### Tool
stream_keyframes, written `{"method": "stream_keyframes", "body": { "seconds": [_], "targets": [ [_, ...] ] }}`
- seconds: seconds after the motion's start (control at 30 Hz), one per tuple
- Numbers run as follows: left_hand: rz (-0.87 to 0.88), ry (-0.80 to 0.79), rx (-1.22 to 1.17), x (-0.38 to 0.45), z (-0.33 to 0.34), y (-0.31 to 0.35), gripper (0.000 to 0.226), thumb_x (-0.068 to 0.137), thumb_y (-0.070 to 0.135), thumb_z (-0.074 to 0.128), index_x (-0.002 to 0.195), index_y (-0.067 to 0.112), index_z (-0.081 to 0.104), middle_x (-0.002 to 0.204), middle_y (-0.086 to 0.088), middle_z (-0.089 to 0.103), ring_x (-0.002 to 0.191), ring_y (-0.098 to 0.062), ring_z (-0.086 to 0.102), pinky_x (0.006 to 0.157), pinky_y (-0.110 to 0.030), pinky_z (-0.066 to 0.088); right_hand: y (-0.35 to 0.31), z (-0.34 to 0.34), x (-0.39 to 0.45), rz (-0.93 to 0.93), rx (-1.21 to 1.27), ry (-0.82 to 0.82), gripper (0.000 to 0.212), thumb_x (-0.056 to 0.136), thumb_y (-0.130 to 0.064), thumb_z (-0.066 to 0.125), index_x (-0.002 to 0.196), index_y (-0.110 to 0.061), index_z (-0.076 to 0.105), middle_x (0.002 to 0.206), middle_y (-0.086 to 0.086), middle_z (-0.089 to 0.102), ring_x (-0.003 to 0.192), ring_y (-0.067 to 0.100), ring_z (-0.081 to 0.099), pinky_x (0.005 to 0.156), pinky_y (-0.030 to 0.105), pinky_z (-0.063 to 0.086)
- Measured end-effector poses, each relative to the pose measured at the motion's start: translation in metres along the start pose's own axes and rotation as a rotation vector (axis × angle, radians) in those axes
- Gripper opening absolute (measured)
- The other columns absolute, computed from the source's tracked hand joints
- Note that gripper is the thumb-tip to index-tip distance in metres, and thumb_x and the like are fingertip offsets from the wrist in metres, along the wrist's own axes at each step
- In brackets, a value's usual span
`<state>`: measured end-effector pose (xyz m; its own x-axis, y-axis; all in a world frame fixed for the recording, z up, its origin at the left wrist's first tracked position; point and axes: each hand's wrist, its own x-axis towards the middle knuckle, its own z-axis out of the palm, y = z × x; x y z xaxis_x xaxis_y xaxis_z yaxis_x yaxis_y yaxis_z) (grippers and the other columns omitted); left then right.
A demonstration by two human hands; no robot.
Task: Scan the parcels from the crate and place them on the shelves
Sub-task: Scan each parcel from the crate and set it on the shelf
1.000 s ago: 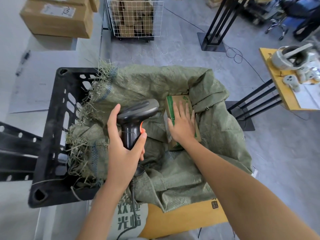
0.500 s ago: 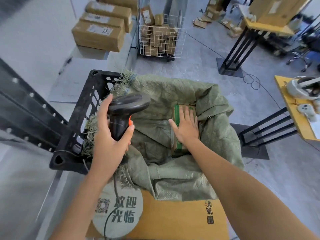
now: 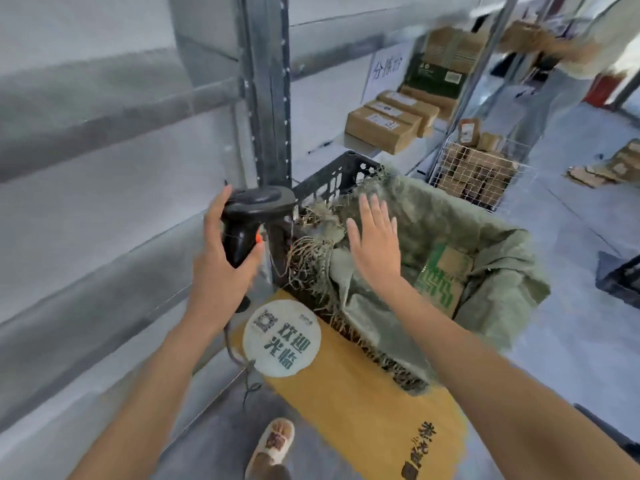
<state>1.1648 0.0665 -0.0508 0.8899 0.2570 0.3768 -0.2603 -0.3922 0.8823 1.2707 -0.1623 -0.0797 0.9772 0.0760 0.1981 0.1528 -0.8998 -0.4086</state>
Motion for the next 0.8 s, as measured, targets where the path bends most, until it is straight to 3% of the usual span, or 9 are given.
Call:
{"method": "stream_keyframes", "body": {
  "seconds": [0.17,0.43,0.57,0.67,0.8],
  "targets": [
    [-0.055,0.151,0.06,-0.061,-0.072,0.011,0.082,0.097,0.015,0.068,0.141,0.07,0.025,0.118,-0.008,0.067,0.067,0.0,0.066,0.057,-0.017,0.052,-0.103,0.014,-0.043,-0.293,0.088,-0.04,0.058,0.109,-0.04,0.028,0.161,-0.019,0.012,0.168,0.005,0.009,0.156,0.023,0.003,0.125,0.041,0.003],
    [-0.083,0.443,0.186,-0.161,-0.195,0.024,0.082,0.099,0.013,0.066,0.14,0.071,0.024,0.125,0.0,0.061,0.072,-0.003,0.066,0.057,-0.019,0.052,-0.251,0.062,-0.142,-0.625,0.192,-0.231,0.061,0.108,-0.044,0.03,0.161,-0.025,0.007,0.169,0.003,0.003,0.156,0.023,-0.003,0.126,0.041,0.001],
    [-0.164,0.605,0.234,-0.238,-0.269,0.033,0.082,0.099,0.013,0.066,0.141,0.071,0.025,0.137,0.014,0.057,0.086,-0.006,0.064,0.073,-0.021,0.055,-0.328,0.089,-0.211,-0.762,0.233,-0.346,0.06,0.108,-0.043,0.027,0.161,-0.026,0.004,0.169,0.002,0.002,0.156,0.022,-0.004,0.125,0.042,-0.002],
    [-0.234,0.708,0.287,-0.3,-0.32,0.042,0.084,0.099,0.011,0.065,0.143,0.07,0.024,0.124,0.036,0.057,0.079,-0.005,0.066,0.066,-0.022,0.054,-0.386,0.105,-0.273,-0.873,0.24,-0.409,0.06,0.108,-0.043,0.028,0.161,-0.026,0.005,0.169,0.003,0.002,0.156,0.023,-0.002,0.125,0.043,0.0],
    [-0.297,0.85,0.34,-0.372,-0.368,0.051,0.084,0.098,0.011,0.065,0.146,0.066,0.025,0.108,0.031,0.066,0.067,-0.009,0.067,0.055,-0.022,0.053,-0.444,0.122,-0.366,-0.959,0.318,-0.518,0.06,0.108,-0.042,0.029,0.161,-0.025,0.007,0.169,0.003,0.004,0.156,0.021,-0.002,0.126,0.043,0.0]
  ]
}}
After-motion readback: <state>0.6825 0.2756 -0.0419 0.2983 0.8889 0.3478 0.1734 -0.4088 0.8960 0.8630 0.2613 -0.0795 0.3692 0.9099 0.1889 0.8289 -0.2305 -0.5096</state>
